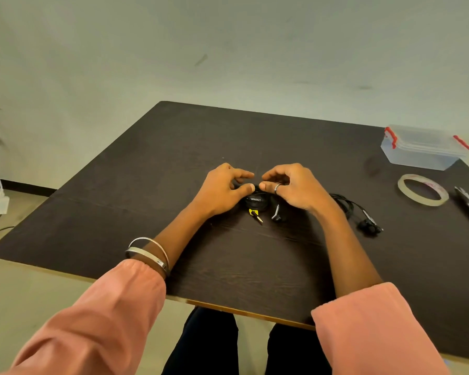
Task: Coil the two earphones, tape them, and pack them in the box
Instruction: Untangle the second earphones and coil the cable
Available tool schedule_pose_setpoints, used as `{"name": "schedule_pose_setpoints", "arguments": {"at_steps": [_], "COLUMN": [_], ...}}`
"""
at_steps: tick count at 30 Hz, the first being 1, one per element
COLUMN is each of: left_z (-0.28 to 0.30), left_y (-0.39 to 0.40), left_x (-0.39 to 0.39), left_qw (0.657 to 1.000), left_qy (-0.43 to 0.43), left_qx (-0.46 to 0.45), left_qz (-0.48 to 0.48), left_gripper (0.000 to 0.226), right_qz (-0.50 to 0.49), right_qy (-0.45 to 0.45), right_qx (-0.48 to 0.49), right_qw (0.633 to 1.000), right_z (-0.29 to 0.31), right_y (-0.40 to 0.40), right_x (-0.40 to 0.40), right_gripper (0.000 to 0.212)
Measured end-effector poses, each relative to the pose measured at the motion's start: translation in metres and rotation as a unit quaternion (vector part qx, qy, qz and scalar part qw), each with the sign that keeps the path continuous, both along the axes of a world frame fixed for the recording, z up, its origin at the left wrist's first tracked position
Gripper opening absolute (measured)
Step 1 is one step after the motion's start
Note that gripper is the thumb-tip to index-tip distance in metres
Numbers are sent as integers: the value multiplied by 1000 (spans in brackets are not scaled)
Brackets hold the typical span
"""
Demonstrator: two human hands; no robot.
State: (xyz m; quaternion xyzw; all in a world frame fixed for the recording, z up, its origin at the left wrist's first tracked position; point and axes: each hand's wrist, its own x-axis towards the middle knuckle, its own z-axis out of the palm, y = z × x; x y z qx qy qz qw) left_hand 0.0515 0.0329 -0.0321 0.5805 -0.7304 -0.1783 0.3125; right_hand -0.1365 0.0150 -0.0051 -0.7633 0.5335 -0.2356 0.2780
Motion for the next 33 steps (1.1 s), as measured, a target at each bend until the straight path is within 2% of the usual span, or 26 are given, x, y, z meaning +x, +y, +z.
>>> {"name": "schedule_pose_setpoints", "arguments": {"at_steps": [4, 7, 11, 14, 19, 20, 23, 25, 27, 29, 31, 33], "left_z": [1, 2, 1, 2, 5, 5, 3, 3, 6, 8, 10, 14], "left_y": [1, 2, 1, 0, 0, 1, 3, 5, 7, 8, 7, 5], "left_x": [1, 0, -2, -5, -8, -9, -8, -6, -4, -2, -2, -2], "left_qw": [999, 999, 1000, 998, 997, 996, 996, 998, 998, 990, 982, 977], "left_qy": [44, 46, -11, -58, -83, -86, -86, -46, 51, 133, 179, 207], "left_qx": [7, 15, 2, 2, 0, -3, -22, -34, -31, -28, -31, -33], "left_qz": [4, -1, -9, -4, -9, -7, -5, 2, 20, 39, 45, 37], "left_gripper": [27, 28, 31, 31, 26, 25, 22, 20, 16, 14, 18, 20], "right_qz": [10, 27, 64, 50, -31, -31, 2, 24, 73, 125, 154, 134], "right_qy": [-19, 2, 53, 81, -70, -56, 92, 118, 95, 48, -4, -71], "right_qx": [19, 45, 75, 44, 51, 46, 8, 11, 34, 60, 74, 73], "right_qw": [1000, 999, 994, 994, 996, 997, 996, 993, 992, 989, 985, 986], "right_z": [6, 10, 15, 18, 21, 20, 17, 18, 21, 23, 24, 21], "right_y": [1, 1, 3, 5, 7, 7, 5, 5, 6, 9, 11, 8], "right_x": [-4, -11, -16, -16, -21, -20, -14, -11, -11, -14, -14, -11], "right_gripper": [35, 44, 52, 40, 18, 16, 17, 24, 37, 52, 67, 77]}}
